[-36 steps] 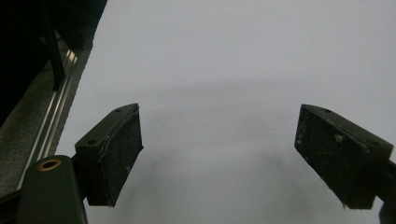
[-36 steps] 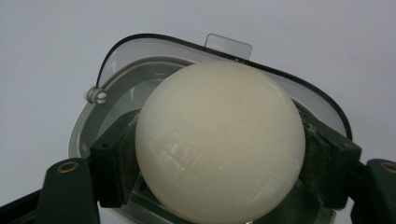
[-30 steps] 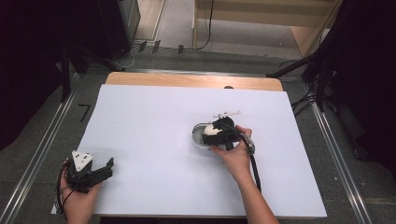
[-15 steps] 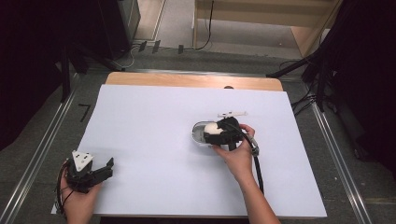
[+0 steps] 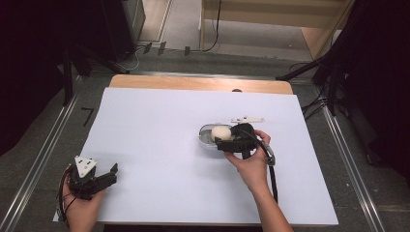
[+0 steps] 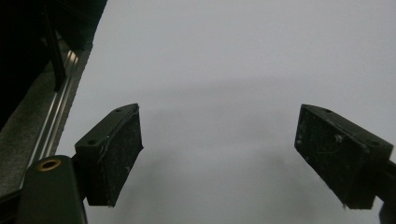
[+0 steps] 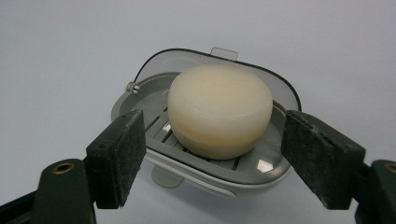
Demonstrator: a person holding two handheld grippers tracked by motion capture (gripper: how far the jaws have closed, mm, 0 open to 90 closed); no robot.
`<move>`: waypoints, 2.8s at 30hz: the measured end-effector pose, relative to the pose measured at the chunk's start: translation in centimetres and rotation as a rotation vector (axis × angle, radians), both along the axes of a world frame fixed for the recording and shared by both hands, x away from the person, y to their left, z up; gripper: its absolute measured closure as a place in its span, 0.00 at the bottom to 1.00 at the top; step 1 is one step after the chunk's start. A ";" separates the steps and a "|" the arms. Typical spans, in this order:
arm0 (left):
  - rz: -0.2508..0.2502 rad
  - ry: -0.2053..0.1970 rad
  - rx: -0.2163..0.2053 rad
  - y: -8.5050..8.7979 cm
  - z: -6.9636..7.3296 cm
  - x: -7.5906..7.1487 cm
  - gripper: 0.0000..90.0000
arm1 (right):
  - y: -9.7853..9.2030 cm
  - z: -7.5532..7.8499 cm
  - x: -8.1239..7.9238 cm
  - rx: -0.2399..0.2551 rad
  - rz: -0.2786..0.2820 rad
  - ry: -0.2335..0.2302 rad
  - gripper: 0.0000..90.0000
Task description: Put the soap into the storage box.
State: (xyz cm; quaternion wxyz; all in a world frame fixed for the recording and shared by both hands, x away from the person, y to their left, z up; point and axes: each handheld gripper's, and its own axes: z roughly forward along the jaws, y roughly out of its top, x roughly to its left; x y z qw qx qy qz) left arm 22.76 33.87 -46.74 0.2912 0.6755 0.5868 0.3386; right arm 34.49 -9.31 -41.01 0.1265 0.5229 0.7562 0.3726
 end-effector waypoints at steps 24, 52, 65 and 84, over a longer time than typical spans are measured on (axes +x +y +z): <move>0.003 -0.005 -0.002 0.0 0.0 0.0 0.18 | -5.6 -1.9 -3.1 0.019 -0.030 -0.016 0.16; 0.009 -0.019 -0.006 0.0 0.0 -0.2 0.18 | -14.9 -5.0 -6.8 0.002 -0.154 -0.058 0.13; 0.012 -0.020 -0.008 0.1 0.0 -0.2 0.18 | -20.1 -6.3 -8.3 -0.007 -0.235 -0.062 0.12; 0.011 -0.021 -0.017 0.2 0.1 -0.2 0.18 | -25.4 -7.2 -10.8 -0.033 -0.329 -0.106 0.10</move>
